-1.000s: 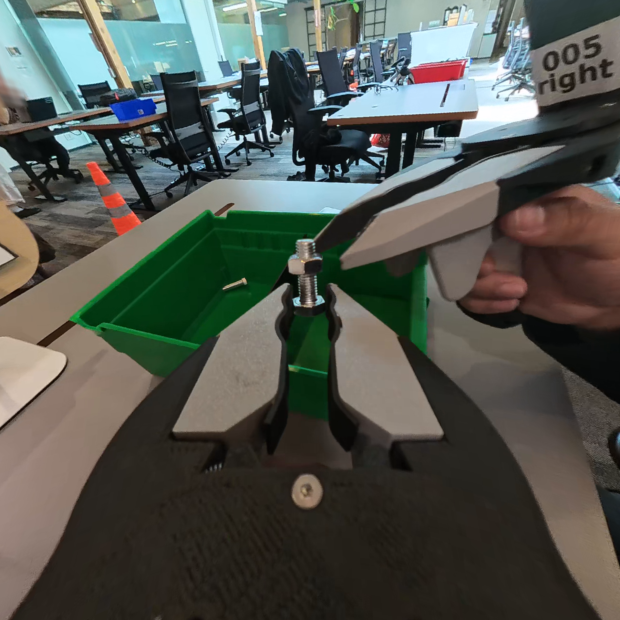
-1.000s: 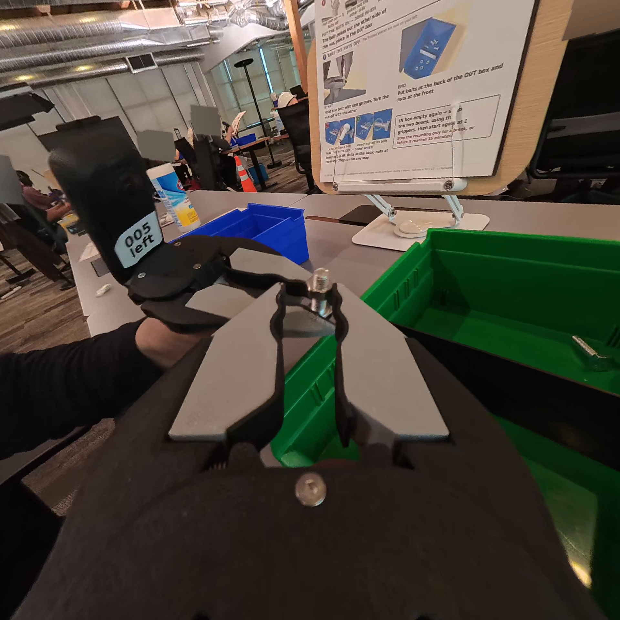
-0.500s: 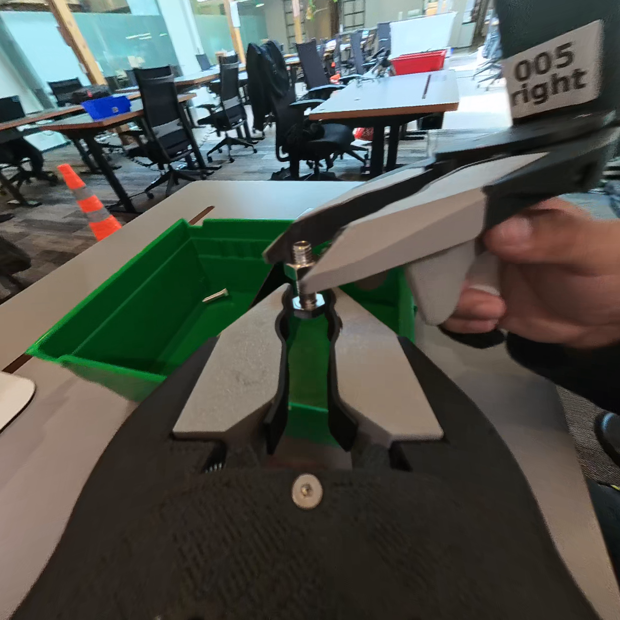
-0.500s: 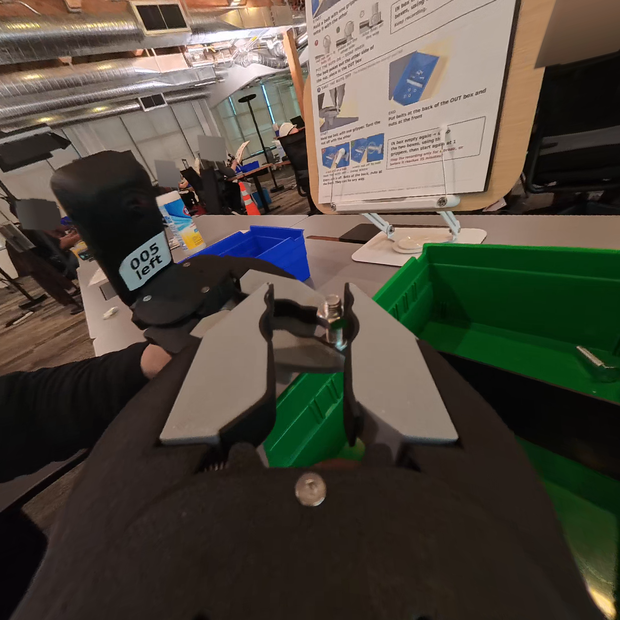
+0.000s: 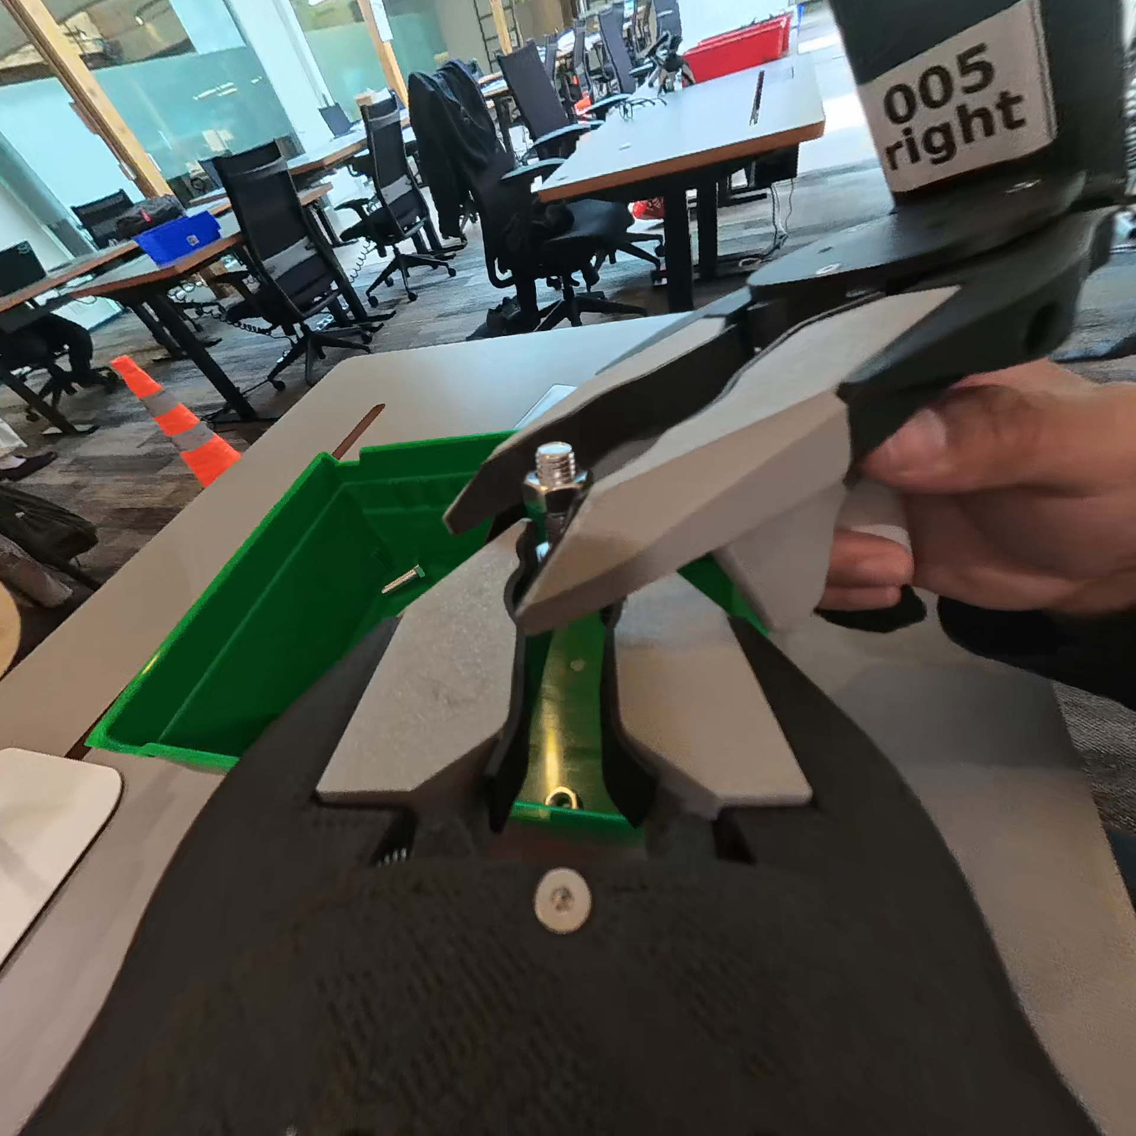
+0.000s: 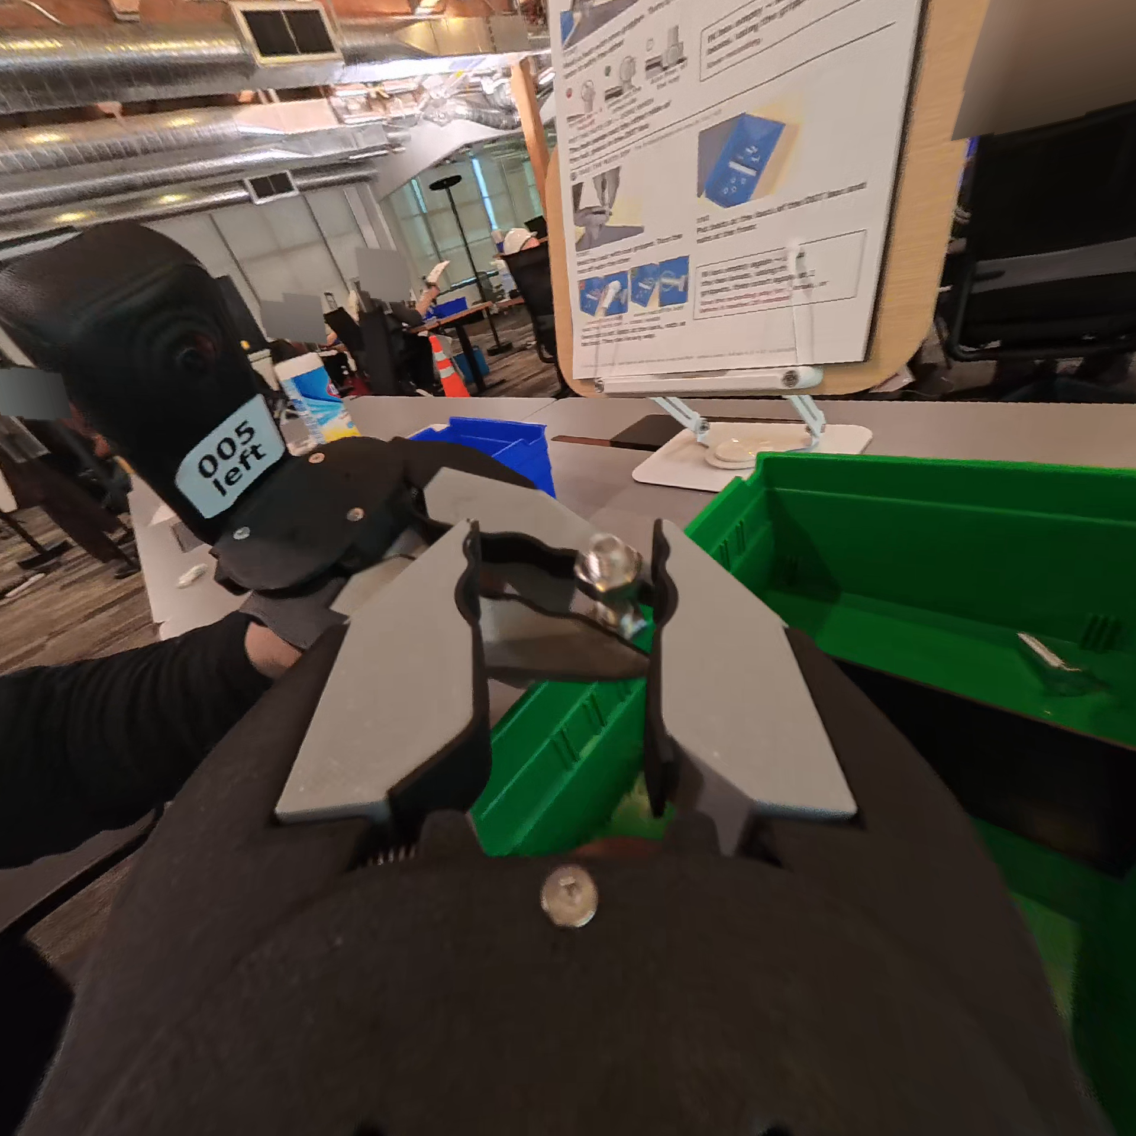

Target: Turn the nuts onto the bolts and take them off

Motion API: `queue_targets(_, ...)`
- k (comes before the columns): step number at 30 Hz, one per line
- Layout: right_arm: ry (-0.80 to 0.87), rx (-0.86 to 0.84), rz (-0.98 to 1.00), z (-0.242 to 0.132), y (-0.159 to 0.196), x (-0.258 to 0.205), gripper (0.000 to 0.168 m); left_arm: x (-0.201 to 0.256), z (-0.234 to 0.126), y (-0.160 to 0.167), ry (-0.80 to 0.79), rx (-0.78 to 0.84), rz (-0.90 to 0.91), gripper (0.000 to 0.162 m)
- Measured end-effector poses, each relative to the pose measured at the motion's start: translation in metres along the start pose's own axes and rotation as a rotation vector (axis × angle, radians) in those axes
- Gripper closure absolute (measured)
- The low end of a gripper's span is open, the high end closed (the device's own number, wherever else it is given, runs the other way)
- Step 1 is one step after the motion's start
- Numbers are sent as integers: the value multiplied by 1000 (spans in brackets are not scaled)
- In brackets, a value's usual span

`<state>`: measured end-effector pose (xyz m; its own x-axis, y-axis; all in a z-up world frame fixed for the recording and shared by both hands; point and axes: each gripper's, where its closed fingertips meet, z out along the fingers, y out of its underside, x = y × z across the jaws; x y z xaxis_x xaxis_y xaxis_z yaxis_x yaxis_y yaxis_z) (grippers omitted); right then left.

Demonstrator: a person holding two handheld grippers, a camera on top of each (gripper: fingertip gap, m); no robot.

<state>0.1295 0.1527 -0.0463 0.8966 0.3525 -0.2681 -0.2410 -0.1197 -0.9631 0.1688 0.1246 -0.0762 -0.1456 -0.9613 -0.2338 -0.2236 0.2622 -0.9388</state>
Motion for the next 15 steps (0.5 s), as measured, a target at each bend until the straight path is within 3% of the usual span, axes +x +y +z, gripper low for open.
queue_targets(5, 67, 6, -57, -12, -4, 11, 121, -21, -10, 0, -37, 10, -34, 146)
queue_targets(7, 4, 16, -61, -6, -4, -3, 127, -15, -9, 0, -9, 8, -37, 146)
queue_targets(8, -14, 27, -56, -1, -4, -8, 121, -8, -7, -1, 13, 7, -35, 146)
queue_targets(11, 10, 9, -57, 4, -1, -4, 124, 3, -3, -1, 23, -3, -2, 146)
queue_targets(15, 60, 27, -73, -14, -9, 8, 129, -16, -11, -2, -26, 0, -14, 146)
